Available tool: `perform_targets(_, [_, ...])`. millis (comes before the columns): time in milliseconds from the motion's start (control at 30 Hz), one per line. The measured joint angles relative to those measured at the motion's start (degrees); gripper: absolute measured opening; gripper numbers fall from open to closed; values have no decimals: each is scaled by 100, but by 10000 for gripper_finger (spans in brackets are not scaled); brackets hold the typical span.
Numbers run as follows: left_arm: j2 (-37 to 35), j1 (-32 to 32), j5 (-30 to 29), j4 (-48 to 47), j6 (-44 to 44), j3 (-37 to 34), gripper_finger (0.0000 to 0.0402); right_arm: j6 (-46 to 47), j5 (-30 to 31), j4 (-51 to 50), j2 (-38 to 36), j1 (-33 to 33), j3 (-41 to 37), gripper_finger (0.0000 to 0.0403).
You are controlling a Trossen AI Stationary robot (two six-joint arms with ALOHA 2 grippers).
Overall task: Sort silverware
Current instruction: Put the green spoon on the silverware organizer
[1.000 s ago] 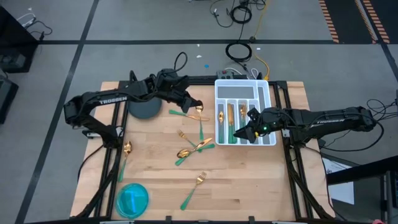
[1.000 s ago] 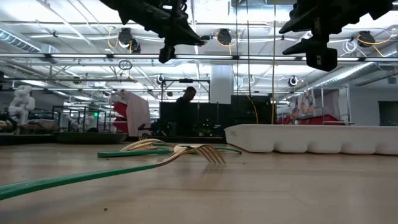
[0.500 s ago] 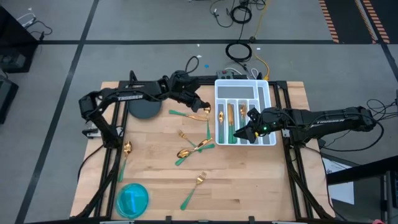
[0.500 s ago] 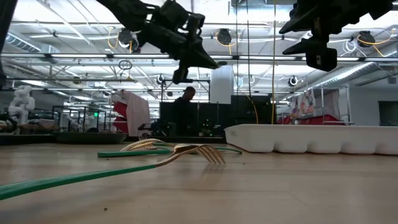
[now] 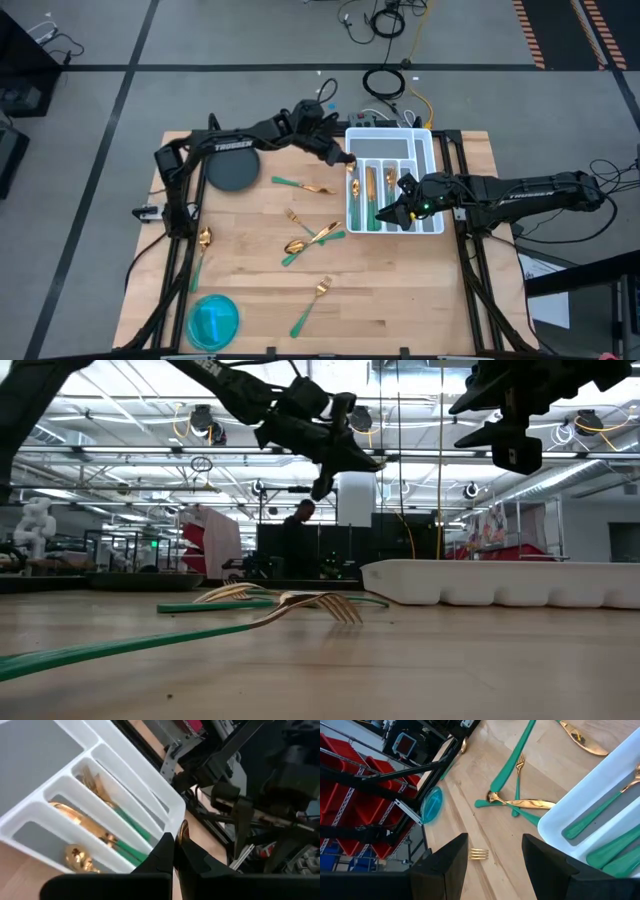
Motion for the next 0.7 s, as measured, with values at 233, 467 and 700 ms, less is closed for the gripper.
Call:
perform_targets(233, [354,-39,62,14,-93,613,6,-89,4,-8,0,0,0,178])
perform_targets(467, [539,24,70,-26,-55,685,6,-183,4,-22,0,-2,0,178])
perform_targets(700, [776,57,38,-145,60,683,6,-216,4,-33,0,-2,0,178])
